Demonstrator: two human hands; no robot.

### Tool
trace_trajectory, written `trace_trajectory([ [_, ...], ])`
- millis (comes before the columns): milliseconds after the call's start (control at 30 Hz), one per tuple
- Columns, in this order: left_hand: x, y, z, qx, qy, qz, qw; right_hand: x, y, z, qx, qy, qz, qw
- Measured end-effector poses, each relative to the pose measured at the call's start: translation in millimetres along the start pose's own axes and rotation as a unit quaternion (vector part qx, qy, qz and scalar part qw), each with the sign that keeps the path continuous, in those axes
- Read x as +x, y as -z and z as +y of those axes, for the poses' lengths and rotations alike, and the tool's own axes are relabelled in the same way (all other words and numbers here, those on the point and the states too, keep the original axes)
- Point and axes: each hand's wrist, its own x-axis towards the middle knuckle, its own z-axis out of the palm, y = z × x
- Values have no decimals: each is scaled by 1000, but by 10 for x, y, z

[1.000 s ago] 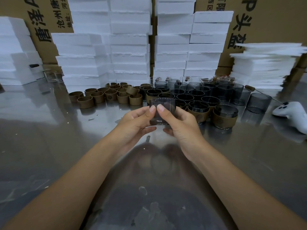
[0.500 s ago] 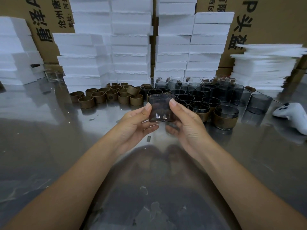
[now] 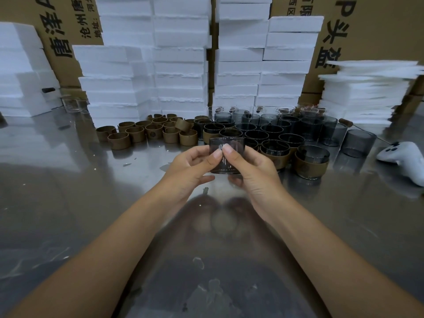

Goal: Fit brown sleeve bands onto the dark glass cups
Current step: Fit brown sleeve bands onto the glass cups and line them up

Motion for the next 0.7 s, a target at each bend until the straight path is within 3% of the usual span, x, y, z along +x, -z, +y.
trace_trajectory([
  [233, 10, 46, 8, -49, 20, -33, 998, 1, 36, -30, 11, -11, -27, 1000],
  [400, 31, 67, -4, -83, 36, -33, 995, 23, 50, -59, 78, -61, -19, 995],
  [700, 13, 31, 7, -44, 34, -44, 997, 19, 25, -29, 38, -53, 22, 998],
])
